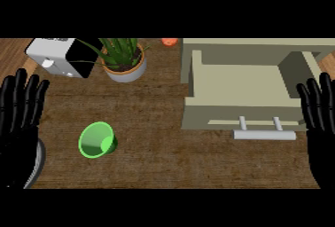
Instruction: Pick up the cup, place it into the drawer and close the drawer
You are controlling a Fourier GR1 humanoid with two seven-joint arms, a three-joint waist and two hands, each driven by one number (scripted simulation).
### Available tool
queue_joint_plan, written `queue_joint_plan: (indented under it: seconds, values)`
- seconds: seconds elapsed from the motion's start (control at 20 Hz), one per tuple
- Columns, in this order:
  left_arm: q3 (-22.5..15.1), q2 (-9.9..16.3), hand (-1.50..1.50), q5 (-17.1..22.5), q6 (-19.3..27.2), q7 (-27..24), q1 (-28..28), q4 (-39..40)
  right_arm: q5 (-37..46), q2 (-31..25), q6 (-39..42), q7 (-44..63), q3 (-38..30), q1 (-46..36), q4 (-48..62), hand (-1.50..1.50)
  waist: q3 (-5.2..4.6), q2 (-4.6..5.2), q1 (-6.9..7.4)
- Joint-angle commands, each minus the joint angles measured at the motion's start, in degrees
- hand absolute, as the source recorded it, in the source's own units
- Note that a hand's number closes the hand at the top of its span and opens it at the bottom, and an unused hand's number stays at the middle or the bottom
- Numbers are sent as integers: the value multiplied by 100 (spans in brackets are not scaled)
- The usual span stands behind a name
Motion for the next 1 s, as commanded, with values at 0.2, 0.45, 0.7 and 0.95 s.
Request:
queue_joint_plan:
  seconds: [0.2, 0.45, 0.7, 0.95]
  values:
    - [120, 195, -150, 864, -815, -304, 89, 6, -27, -40, 155, 188, 77, -279, 120, -150, 35, -126, -62]
    - [-330, -304, -150, 1485, -705, 462, 428, -99, -778, -146, 545, 528, -73, -391, 303, -150, 38, -126, -53]
    - [-400, -459, -150, 1373, -699, 200, 652, -122, -676, -113, 678, 384, -79, -259, 402, -150, 37, -129, -63]
    - [-479, -569, -150, 1179, -794, -160, 484, 568, -141, 266, 332, 360, 400, -473, 506, -150, 37, -126, -69]
